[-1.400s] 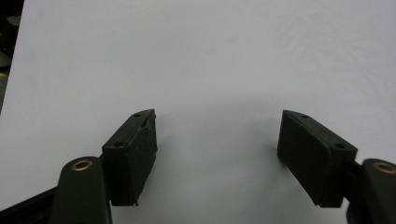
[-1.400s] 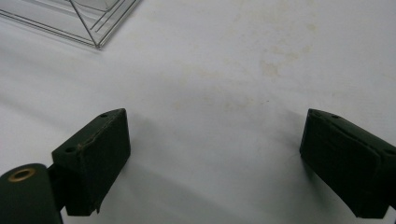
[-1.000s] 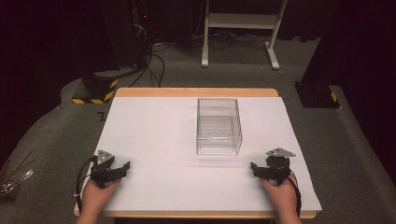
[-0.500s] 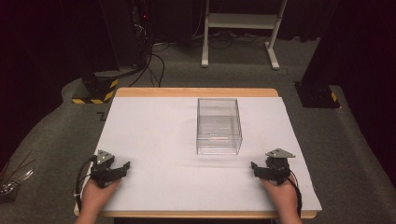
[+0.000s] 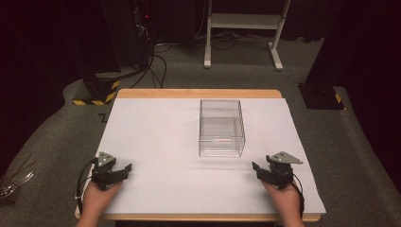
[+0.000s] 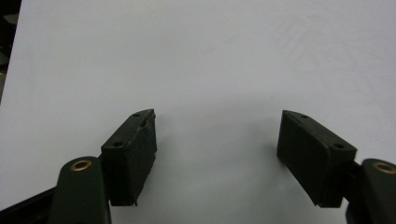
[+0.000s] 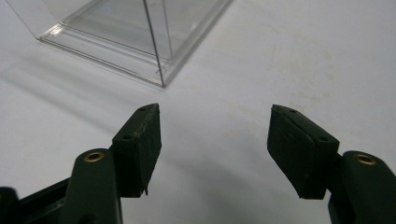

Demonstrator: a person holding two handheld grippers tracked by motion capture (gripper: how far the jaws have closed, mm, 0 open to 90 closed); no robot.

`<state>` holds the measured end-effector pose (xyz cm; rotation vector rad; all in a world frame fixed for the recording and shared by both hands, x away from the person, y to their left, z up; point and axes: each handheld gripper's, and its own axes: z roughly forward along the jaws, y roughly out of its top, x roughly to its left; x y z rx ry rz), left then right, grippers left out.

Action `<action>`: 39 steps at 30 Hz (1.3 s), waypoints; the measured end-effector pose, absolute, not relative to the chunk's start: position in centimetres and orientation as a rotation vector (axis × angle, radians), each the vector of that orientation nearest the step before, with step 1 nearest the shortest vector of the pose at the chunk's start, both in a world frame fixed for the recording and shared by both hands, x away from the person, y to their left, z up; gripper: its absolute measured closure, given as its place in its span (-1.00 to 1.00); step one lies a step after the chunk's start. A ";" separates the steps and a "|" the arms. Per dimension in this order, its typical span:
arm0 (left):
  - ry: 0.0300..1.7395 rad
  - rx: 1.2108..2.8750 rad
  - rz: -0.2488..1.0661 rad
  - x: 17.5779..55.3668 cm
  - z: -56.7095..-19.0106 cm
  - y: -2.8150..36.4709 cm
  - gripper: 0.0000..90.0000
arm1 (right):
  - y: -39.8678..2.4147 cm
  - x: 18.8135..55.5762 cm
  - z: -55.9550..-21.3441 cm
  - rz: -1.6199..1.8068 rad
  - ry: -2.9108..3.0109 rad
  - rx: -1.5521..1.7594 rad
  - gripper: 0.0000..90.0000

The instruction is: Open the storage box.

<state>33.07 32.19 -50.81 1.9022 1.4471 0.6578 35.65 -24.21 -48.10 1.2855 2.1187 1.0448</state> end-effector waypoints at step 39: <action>1.441 1.909 0.652 33.1 -50.8 32.2 -0.39 | -17.9 36.4 -46.2 1.296 2.171 1.110 0.18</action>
